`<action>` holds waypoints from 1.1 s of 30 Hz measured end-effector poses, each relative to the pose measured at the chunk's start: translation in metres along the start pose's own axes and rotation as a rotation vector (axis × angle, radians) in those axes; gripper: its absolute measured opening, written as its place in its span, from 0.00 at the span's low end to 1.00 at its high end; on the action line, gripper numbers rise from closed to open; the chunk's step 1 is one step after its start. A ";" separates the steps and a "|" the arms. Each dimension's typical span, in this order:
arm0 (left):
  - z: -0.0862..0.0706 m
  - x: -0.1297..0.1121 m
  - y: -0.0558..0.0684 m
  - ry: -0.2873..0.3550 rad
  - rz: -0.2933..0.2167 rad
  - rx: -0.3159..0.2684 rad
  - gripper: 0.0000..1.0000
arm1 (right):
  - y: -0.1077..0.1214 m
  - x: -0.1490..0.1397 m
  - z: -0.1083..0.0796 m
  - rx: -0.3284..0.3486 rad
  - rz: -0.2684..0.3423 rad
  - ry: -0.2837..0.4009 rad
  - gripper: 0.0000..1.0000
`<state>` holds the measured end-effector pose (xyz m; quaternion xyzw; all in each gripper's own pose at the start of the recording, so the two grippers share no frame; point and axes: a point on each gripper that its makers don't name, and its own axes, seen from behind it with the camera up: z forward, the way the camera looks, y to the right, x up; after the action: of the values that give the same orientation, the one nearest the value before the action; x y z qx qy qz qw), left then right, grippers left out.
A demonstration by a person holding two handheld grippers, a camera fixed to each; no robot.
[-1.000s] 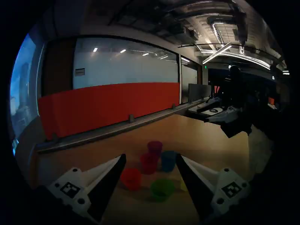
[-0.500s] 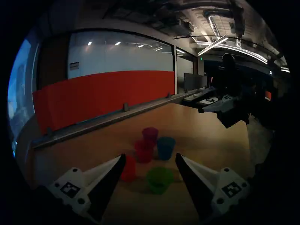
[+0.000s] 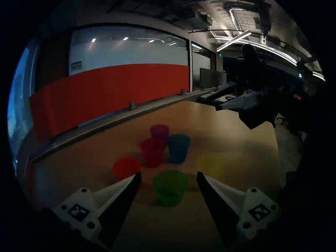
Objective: Pour water
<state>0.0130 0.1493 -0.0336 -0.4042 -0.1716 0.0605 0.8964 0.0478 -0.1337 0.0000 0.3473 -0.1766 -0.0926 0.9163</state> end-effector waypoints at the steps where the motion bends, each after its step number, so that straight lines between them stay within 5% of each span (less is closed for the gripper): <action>1: 0.001 -0.002 0.001 -0.006 0.003 -0.002 0.98 | 0.000 -0.001 0.001 0.000 0.001 -0.001 1.00; 12: 0.014 -0.031 0.012 -0.076 0.018 -0.029 0.98 | -0.002 -0.009 0.009 0.010 0.006 -0.016 1.00; 33: 0.044 -0.063 0.010 -0.183 0.029 -0.051 0.98 | 0.000 -0.025 0.031 0.024 0.017 -0.047 1.00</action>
<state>-0.0613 0.1714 -0.0302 -0.4222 -0.2481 0.1058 0.8654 0.0133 -0.1449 0.0150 0.3544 -0.2022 -0.0909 0.9084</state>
